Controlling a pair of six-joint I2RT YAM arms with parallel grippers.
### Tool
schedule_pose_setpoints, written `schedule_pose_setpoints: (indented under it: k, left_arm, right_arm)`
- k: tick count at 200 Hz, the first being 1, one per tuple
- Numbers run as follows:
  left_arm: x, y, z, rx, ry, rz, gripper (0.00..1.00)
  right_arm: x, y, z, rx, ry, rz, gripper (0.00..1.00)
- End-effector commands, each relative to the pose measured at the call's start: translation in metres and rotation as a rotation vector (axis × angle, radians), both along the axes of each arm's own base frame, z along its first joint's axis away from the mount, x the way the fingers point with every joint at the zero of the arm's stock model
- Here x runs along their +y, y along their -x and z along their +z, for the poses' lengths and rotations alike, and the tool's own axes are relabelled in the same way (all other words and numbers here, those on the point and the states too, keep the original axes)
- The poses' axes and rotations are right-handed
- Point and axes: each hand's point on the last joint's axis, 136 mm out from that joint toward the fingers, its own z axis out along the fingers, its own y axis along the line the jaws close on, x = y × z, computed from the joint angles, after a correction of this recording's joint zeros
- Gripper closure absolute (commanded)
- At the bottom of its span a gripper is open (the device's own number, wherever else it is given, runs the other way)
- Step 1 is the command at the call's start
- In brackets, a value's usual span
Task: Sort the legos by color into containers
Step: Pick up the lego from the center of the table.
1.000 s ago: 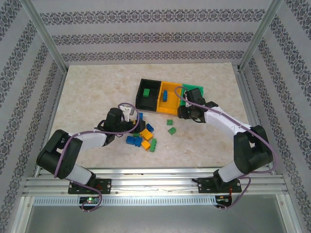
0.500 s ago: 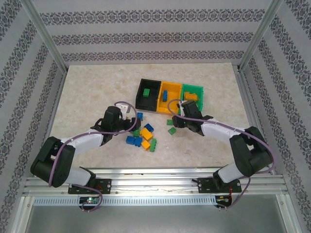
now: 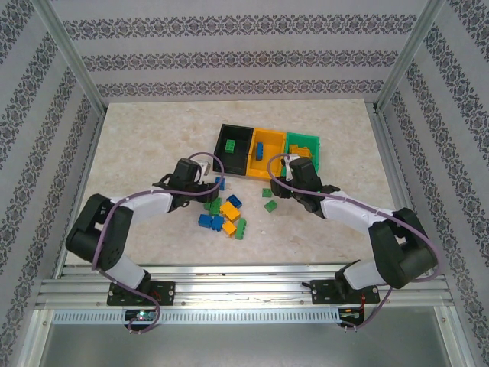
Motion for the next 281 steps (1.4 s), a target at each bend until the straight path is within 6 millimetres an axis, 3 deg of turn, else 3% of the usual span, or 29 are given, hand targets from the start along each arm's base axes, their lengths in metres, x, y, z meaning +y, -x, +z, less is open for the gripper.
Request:
schedule_pose_setpoints:
  k: [1,49,59,81,115,151,216,248,281]
  left_arm:
    - [-0.001,0.011,-0.013,0.098,-0.002,-0.036,0.43]
    - [-0.001,0.012,-0.021,0.126,-0.006,-0.036,0.57]
    - [-0.002,0.012,-0.022,0.134,-0.006,-0.04,0.67]
    - [-0.005,0.012,-0.021,0.137,0.006,-0.049,0.77]
    - [-0.002,0.011,-0.013,0.092,0.002,-0.045,0.82]
    - [0.006,0.01,0.01,-0.019,0.0,-0.027,0.86]
    - [0.018,0.007,0.056,-0.172,0.025,0.052,0.85]
    - [0.003,-0.007,0.079,-0.202,0.113,0.051,0.86]
    - [-0.018,-0.035,0.103,-0.203,0.145,0.022,0.85]
  right_arm:
    - [-0.004,-0.001,0.006,-0.041,0.006,-0.023,0.54]
    - [-0.009,0.0,0.011,-0.064,0.013,-0.042,0.54]
    - [-0.01,0.0,0.012,-0.07,0.015,-0.047,0.54]
    - [-0.01,0.001,0.014,-0.071,0.007,-0.045,0.54]
    - [-0.01,0.0,0.013,-0.07,0.003,-0.05,0.54]
    - [-0.01,0.001,0.014,-0.075,-0.009,-0.053,0.54]
    - [-0.006,0.008,0.011,-0.052,-0.103,-0.058,0.54]
    - [0.002,0.01,0.013,-0.047,-0.166,-0.044,0.54]
    - [0.002,0.01,0.013,-0.045,-0.184,-0.051,0.54]
